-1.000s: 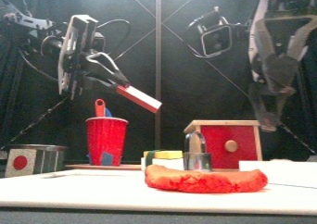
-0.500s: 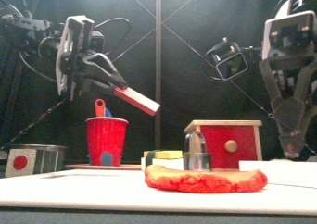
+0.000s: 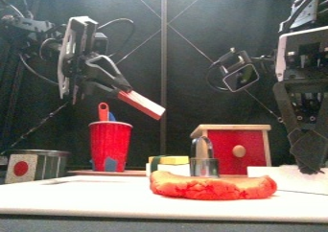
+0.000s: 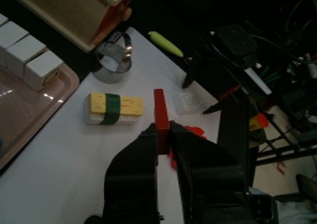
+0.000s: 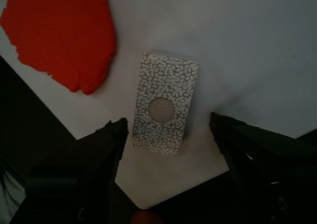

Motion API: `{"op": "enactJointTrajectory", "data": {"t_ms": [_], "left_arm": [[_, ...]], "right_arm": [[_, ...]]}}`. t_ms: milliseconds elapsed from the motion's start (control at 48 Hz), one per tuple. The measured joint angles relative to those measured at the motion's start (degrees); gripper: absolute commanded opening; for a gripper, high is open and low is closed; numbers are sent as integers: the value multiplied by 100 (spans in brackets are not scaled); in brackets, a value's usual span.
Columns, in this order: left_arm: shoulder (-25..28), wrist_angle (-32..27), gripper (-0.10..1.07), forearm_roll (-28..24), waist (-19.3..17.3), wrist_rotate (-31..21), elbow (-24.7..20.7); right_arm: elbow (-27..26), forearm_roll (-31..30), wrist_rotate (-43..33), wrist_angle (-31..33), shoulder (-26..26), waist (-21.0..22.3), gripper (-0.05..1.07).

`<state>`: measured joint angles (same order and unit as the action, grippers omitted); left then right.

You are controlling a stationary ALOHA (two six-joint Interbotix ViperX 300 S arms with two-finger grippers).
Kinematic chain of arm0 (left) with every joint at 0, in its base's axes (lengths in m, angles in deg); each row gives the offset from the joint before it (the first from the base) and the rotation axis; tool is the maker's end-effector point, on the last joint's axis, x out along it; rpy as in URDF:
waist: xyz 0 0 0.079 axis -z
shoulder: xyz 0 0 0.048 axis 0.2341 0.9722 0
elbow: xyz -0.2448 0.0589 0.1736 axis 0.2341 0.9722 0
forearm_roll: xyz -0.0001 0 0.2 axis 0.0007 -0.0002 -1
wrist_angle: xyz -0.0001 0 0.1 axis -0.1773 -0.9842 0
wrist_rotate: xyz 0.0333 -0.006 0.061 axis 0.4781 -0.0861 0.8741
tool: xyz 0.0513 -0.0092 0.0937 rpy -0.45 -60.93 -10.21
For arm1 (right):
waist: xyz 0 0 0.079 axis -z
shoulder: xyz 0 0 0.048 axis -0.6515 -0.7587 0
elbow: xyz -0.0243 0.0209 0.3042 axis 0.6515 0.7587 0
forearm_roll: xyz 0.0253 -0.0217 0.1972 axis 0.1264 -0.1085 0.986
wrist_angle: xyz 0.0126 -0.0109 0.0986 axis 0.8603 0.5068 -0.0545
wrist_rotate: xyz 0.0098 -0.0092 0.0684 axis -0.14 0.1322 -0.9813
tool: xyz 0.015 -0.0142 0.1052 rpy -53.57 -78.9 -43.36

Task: Assemble salmon sushi

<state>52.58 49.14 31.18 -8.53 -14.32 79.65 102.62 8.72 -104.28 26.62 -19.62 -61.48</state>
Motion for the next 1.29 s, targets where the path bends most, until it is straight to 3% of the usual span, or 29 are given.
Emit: {"op": "enactJointTrajectory", "data": {"t_ms": [250, 646, 938, 1292], "left_arm": [[0, 9, 39, 0, 0, 0, -9], [0, 9, 39, -9, 0, 0, 0], [-114, 9, 39, 114, 0, -97, 0], [-132, 70, 39, 316, 53, -571, -167]], "right_arm": [[-264, -88, 9, 457, -211, -105, 96], [-360, -202, 0, 633, -281, -158, 71], [-369, -1213, 0, 1037, 9, -9, 71], [-404, -2329, 70, 1055, 176, 413, 71]]}}
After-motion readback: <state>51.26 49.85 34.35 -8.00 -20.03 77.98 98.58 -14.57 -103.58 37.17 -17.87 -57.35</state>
